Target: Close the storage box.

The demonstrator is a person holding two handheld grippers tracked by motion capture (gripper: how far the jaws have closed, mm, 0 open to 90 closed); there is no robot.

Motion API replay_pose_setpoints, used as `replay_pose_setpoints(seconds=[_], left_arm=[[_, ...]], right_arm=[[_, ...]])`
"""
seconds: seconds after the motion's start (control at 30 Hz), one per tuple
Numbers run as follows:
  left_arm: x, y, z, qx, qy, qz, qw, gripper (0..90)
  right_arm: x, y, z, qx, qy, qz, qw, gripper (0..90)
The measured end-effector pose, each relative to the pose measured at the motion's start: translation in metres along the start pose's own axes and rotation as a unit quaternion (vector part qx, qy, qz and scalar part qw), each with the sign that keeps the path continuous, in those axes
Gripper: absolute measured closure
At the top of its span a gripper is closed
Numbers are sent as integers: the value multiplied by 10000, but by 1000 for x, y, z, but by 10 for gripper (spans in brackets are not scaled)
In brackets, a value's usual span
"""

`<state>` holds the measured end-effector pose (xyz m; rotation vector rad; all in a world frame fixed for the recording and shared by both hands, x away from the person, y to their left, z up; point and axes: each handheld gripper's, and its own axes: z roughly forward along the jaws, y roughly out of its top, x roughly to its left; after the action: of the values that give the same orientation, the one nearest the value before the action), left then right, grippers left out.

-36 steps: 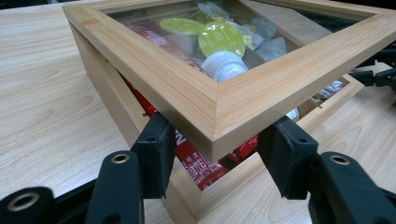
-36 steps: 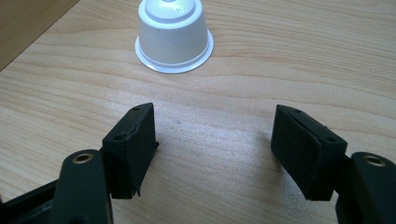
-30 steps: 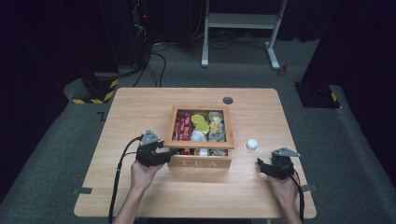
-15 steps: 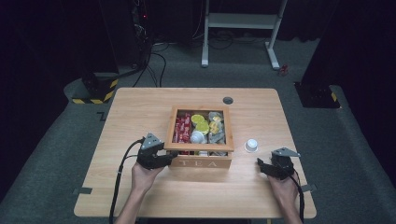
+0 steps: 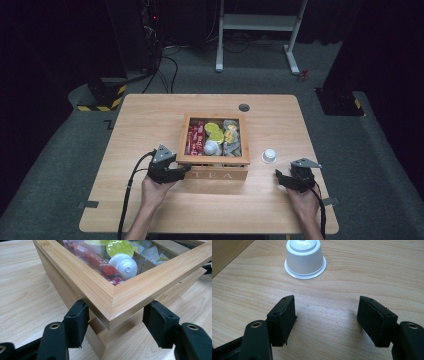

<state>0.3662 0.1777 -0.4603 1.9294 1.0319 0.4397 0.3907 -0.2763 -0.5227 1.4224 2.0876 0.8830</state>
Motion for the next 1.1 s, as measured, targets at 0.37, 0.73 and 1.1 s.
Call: replay_pose_setpoints(seconds=[0.37, 0.73, 1.1], left_arm=[[-1, -2, 1, -5, 17, -1, 10000, 369], [-2, -7, 1, 26, 37, 41, 10000, 342], [-3, -9, 2, 36, 79, 70, 9999, 330]], right_arm=[[0, 0, 0, -1, 4, -1, 10000, 310], [0, 0, 0, 1, -1, 4, 10000, 310], [0, 0, 0, 0, 0, 2, 10000, 310]])
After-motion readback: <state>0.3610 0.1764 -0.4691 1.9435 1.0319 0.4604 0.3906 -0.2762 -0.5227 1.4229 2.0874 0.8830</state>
